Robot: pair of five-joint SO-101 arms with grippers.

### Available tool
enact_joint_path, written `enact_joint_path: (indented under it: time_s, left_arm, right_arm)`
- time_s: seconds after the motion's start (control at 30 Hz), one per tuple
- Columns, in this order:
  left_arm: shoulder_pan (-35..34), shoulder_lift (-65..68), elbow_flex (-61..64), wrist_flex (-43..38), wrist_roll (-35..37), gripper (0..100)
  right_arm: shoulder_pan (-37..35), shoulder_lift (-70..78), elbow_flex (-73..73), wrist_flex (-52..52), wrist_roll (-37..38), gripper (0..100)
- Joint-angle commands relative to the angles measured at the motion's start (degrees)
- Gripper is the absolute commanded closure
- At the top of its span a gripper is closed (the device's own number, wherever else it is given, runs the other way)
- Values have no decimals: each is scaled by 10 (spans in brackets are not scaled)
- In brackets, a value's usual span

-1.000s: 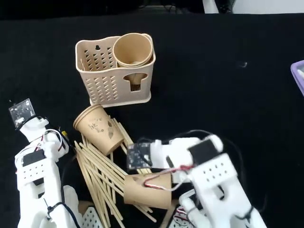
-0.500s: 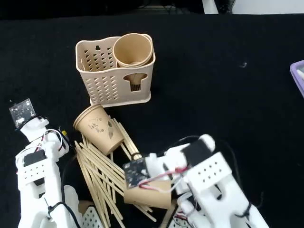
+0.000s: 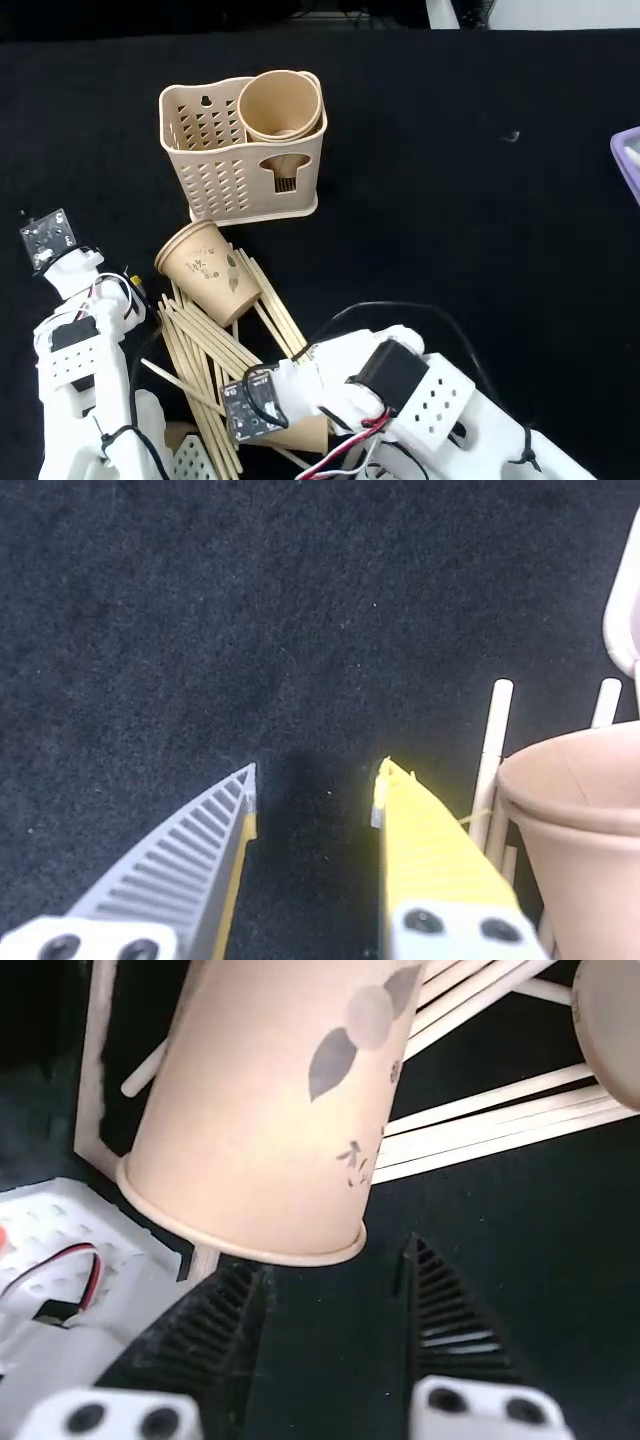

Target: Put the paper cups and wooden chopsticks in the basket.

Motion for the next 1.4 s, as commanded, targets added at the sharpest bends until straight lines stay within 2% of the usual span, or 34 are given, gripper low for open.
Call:
enact_joint_path:
  time_s: [0.0, 0.03, 0.3, 0.47, 0.57, 0.67, 0.73, 0.87, 0.97, 1.17, 1.37]
  left_arm:
    - [-5, -12, -6, -9, 3, 805]
    - [-5, -12, -6, -9, 3, 805]
    - [-5, -12, -6, -9, 3, 805]
    - [-5, -12, -4, -9, 3, 805]
    - [-5, -12, -4, -9, 3, 805]
    - [-5, -12, -4, -9, 3, 805]
    - [-5, -12, -5, -9, 3, 805]
    - [-5, -12, -5, -9, 3, 805]
    - [-5, -12, -5, -9, 3, 805]
    - [-5, -12, -5, -9, 3, 805]
    - [-5, -12, -6, -9, 3, 805]
  right_arm:
    - [-7, -13, -67, 10, -8, 952]
    - [-7, -13, -83, 15, -8, 993]
    - [-5, -13, -214, 84, -43, 988]
    - [17, -7, -177, 86, -59, 985]
    - [102, -7, -131, 85, -42, 890]
    - [199, -7, -102, 84, 28, 740]
    - [222, -7, -75, 84, 64, 710]
    - [214, -7, -65, 84, 79, 751]
    - [169, 0, -61, 84, 100, 772]
    - [64, 86, -77, 80, 51, 772]
    - [-21, 117, -88, 84, 41, 773]
